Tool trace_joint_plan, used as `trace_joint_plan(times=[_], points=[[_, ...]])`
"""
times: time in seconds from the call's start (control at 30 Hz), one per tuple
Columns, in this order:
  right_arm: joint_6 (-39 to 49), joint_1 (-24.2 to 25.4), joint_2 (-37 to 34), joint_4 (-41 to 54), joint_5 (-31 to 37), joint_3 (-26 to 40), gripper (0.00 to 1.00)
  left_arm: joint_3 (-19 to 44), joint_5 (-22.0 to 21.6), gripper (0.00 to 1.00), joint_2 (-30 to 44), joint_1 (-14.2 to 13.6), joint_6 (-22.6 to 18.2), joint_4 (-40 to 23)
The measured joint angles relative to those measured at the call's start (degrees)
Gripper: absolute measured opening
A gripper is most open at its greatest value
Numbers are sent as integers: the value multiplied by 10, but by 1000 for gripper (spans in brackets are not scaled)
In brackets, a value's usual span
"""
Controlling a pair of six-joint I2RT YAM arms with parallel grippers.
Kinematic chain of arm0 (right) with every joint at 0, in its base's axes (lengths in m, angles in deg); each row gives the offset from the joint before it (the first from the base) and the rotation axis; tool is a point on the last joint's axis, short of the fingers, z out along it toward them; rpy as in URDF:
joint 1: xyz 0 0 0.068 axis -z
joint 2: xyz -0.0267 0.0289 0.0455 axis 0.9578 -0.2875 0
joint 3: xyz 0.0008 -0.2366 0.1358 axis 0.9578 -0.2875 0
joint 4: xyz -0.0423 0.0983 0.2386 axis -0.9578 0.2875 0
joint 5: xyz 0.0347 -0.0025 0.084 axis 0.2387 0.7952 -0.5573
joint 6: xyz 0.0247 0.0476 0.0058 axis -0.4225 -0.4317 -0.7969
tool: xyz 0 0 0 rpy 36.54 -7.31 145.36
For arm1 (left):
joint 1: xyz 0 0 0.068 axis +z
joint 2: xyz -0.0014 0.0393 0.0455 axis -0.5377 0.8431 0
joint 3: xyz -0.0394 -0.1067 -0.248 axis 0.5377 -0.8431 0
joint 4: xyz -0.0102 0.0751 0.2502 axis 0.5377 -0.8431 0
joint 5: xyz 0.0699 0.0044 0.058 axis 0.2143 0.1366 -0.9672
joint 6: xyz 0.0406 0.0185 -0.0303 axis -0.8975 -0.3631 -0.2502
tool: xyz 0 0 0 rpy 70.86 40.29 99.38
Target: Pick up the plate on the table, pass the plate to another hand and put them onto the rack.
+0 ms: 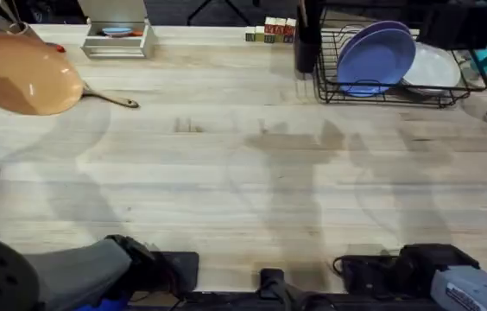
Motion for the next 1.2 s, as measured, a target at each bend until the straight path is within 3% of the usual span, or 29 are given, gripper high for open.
trace_joint_plan(times=[0.13,0.17,0.4,0.6,0.97,1.2], points=[[-12,0,0,0,0,0,995,0,29,40,-23,-37,0,-9],[-47,0,0,0,0,0,995,0,40,40,-37,-77,0,-16],[-138,-3,-15,-2,-10,1,995,0,52,39,-53,-186,2,-34],[-171,-25,-60,-20,-82,1,996,-1,52,40,-53,-267,7,-36],[-229,-76,-158,-73,-224,1,995,-1,58,40,-53,-370,41,-36],[-239,-137,-212,-133,-263,1,996,-1,80,40,-53,-430,63,-36]])
